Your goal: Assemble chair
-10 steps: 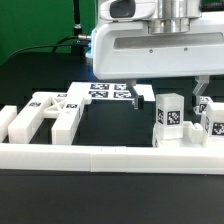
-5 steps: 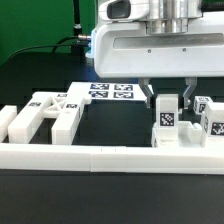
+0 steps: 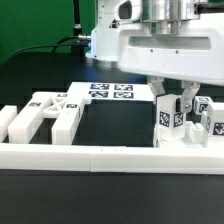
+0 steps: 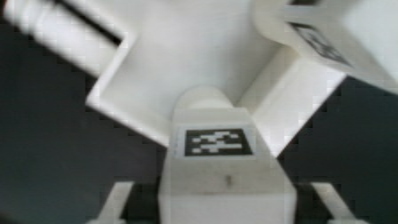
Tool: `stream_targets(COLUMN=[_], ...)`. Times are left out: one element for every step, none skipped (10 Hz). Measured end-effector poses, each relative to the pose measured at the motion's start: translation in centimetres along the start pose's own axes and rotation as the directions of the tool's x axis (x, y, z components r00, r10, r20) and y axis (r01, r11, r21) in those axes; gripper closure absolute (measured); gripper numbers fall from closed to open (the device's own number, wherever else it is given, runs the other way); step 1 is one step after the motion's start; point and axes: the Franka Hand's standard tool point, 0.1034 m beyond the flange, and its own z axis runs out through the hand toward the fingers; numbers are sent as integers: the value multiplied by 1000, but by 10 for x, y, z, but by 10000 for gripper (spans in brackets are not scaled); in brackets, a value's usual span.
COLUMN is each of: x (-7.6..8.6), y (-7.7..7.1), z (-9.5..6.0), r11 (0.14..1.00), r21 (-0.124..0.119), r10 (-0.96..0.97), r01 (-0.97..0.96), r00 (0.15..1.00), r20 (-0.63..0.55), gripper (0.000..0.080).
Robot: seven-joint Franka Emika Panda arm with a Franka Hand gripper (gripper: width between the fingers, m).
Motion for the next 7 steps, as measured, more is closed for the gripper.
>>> stream_targets(x=[0, 0, 0, 0, -3, 1, -1], y=[1, 1, 1, 1, 3, 4, 4], z=[0, 0, 0, 1, 0, -1, 0], r11=[998, 998, 999, 1000, 981, 913, 801], r21=[6, 6, 5, -1, -35, -45, -48], r10=[67, 63, 33, -1, -192, -405, -594], r01=[-67, -63, -33, 1, 192, 407, 597], r00=[998, 998, 999, 1000, 981, 913, 802], r20=[5, 4, 4, 3, 15, 49, 69], gripper=[512, 512, 431, 431, 295, 181, 159])
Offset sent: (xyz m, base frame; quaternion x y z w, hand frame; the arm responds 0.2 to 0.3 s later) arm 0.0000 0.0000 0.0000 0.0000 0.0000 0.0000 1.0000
